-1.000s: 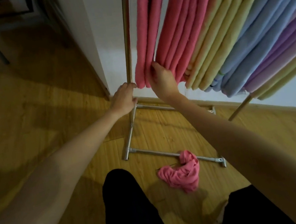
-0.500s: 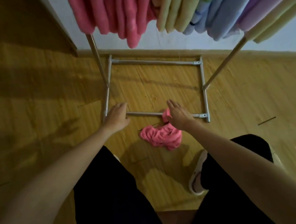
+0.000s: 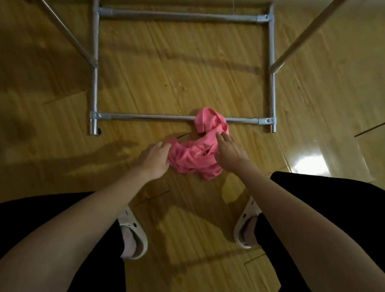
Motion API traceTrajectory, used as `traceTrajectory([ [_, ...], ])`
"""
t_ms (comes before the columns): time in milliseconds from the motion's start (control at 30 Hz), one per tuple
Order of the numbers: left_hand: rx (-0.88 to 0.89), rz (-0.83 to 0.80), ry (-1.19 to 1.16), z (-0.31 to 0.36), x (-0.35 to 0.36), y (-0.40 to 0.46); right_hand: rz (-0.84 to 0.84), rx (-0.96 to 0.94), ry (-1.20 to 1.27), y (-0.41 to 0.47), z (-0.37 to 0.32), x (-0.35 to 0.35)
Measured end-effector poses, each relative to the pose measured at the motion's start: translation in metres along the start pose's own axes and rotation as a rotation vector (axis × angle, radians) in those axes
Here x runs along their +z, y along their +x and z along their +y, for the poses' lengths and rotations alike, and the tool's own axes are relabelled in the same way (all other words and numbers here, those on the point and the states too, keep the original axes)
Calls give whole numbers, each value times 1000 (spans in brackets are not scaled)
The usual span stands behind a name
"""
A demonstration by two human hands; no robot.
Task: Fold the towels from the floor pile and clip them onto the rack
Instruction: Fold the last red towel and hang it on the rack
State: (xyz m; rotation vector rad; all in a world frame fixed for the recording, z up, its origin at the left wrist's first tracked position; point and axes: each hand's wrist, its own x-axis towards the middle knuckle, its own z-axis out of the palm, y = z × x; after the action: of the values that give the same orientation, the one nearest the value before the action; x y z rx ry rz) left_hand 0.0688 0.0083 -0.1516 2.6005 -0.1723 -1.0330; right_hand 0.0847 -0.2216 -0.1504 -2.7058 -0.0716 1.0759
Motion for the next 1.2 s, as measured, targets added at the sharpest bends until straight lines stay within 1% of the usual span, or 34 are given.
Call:
traceTrajectory([
  [100, 22, -19, 15, -4, 20, 26, -22, -8, 19, 17, 7, 14],
  [200, 44, -29, 48, -9, 38, 52, -71, -69, 13, 32, 10, 32],
  [300, 13, -54, 156, -8, 47, 70, -92, -137, 8, 44, 13, 47],
  [400, 23, -109, 273, -10, 50, 79, -85, -159, 38, 52, 13, 57],
  [467, 34, -96, 360, -10, 53, 82, -89, -170, 37, 54, 11, 60],
  [533, 48, -47, 436, -10, 55, 82, -120, -198, 5, 54, 8, 62],
  [600, 91, 20, 445, -11, 55, 79, -147, -211, -11, 54, 4, 65],
  [700, 229, 165, 317, -14, 54, 63, -148, -226, 21, 54, -1, 68],
  [767, 330, 305, 205, -14, 51, 45, -156, -243, 23, 52, -5, 69],
  [833, 373, 413, 138, -11, 46, 28, -143, -265, 11, 49, -11, 66],
  [900, 366, 490, 115, -8, 40, 15, -122, -286, 3, 43, -18, 59],
  [1033, 346, 611, 78, -2, 25, -10, -69, -287, 68, 21, -31, 41],
  [1200, 311, 627, 4, 16, 0, -43, -46, -267, 97, -16, -34, 3],
])
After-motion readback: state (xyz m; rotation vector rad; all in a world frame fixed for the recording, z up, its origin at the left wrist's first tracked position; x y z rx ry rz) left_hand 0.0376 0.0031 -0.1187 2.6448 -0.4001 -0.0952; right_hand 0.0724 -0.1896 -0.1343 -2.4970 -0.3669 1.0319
